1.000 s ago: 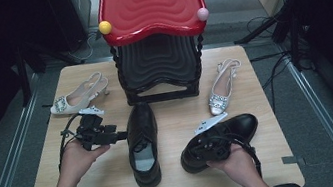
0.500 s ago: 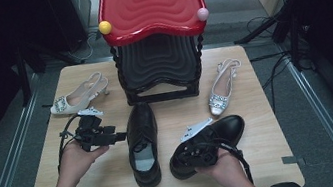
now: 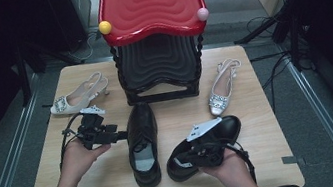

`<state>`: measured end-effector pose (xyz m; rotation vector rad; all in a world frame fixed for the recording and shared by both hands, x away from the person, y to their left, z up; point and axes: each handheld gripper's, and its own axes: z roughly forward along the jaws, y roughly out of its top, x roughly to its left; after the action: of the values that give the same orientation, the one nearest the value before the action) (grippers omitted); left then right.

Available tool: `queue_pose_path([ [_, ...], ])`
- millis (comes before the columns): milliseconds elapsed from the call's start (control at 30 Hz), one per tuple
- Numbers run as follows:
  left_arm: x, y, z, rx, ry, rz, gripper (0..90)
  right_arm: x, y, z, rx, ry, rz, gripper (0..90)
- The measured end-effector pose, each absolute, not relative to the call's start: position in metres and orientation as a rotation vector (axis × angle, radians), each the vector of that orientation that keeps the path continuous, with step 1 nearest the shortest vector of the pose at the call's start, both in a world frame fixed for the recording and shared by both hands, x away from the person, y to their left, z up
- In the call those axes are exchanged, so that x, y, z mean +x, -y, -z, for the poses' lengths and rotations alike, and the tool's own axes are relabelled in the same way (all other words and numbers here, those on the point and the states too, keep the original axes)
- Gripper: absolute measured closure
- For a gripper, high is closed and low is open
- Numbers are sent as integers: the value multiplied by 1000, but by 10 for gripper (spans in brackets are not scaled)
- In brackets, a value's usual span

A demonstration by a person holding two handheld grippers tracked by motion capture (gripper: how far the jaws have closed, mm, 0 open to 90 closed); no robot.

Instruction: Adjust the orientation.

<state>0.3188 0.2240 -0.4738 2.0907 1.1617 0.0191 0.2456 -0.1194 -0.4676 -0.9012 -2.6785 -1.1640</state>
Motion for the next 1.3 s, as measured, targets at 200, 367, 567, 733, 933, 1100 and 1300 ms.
queue_pose_path([
  [200,326,-221,475,2091,-1160,-10,385,246,159,455,-1053,2666,1249,900],
  [367,333,-220,476,2097,-1151,-7,388,246,191,449,-1215,2680,1292,900],
  [567,340,-217,476,2106,-1146,10,392,251,216,457,-1369,2719,1248,900],
  [733,342,-213,476,2114,-1136,10,394,264,245,471,-1543,2689,1193,900],
  [933,342,-212,476,2114,-1136,5,395,280,266,483,-1677,2646,1168,900],
  [1100,341,-213,476,2120,-1134,9,396,292,271,494,-1741,2607,1102,900],
  [1300,339,-214,476,2118,-1142,9,396,295,274,495,-1735,2557,1120,900],
])
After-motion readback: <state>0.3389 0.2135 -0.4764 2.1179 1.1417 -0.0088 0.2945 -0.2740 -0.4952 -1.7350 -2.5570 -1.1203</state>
